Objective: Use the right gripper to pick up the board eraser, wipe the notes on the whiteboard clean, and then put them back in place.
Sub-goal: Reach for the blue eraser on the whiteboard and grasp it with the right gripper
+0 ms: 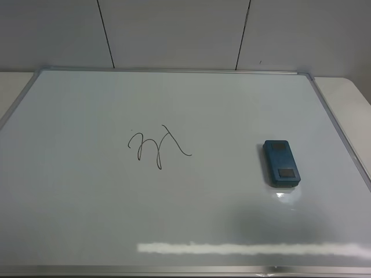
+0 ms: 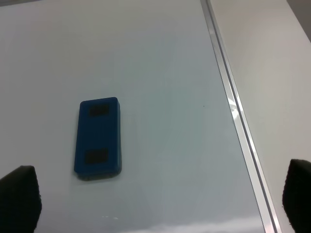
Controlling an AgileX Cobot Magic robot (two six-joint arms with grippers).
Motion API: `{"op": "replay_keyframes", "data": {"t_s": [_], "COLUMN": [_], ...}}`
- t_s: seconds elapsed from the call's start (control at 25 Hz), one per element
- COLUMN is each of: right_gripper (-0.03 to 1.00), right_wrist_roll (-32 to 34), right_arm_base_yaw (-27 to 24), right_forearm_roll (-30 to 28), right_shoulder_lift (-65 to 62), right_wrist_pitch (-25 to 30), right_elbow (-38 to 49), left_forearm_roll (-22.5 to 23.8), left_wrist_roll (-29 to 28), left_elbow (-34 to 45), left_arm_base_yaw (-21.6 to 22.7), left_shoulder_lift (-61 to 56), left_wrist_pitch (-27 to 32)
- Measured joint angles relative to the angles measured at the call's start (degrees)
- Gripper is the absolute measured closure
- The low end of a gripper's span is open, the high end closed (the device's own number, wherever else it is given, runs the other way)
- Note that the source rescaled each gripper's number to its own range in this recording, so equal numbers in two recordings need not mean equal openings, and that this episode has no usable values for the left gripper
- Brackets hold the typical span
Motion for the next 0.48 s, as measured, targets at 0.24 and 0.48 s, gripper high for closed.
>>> {"op": "replay_keyframes", "data": {"t_s": [0.24,0.48], "right_gripper": [-0.03,-0.03], "right_wrist_roll": [0.00,0.00], "right_arm_base_yaw": [0.00,0.00], "right_forearm_roll": [0.00,0.00], "right_shoulder_lift": [0.00,0.00], "right_wrist_pitch": [0.00,0.00], "right_elbow": [0.00,0.00], "left_forearm_roll": [0.00,0.00], "left_wrist_roll": [0.00,0.00], "left_elbow": [0.00,0.00], "left_arm_base_yaw": [0.00,0.00], "left_shoulder_lift": [0.00,0.00], "left_wrist_pitch": [0.00,0.00]}}
